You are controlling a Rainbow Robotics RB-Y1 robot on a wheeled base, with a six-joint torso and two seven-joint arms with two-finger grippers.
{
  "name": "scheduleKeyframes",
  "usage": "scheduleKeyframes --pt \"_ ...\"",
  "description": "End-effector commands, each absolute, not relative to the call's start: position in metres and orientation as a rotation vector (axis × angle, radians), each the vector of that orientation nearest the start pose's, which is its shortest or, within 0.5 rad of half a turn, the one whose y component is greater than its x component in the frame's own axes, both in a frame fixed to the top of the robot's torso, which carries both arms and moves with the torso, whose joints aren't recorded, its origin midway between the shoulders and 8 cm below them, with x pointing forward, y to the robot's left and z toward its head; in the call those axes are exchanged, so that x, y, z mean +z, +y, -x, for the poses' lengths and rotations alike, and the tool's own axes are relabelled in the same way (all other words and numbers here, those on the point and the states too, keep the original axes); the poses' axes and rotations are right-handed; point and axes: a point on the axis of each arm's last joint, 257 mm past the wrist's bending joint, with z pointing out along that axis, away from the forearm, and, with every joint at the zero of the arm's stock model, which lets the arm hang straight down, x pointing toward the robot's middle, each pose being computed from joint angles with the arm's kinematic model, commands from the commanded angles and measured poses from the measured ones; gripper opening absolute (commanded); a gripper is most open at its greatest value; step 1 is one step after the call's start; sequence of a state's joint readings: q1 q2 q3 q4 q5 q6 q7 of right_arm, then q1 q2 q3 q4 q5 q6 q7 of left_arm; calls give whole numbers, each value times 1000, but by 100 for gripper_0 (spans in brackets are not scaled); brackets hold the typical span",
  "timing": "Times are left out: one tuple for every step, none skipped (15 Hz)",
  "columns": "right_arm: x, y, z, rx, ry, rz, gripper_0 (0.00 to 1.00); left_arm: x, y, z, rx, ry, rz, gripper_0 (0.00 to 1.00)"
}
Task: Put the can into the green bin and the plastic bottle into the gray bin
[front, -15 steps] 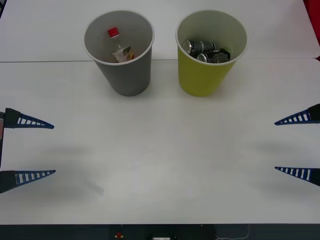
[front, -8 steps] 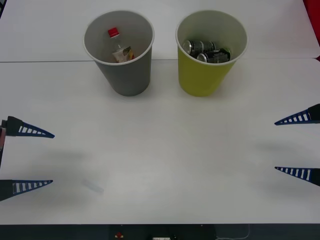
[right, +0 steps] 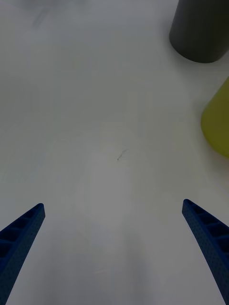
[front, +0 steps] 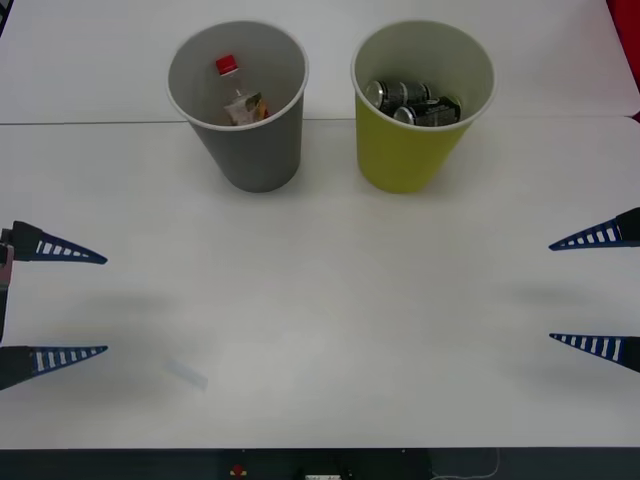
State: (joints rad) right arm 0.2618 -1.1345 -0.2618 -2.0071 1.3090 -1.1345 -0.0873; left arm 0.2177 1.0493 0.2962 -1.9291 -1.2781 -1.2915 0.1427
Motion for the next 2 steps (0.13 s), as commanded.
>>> scheduleKeyframes --pt "-167 -286 -341 209 1596 1634 100 -168 288 -332 -364 1658 -1547 100" --pt "-167 -286 -341 209 1596 1634 100 -168 288 -332 -364 1658 -1547 100"
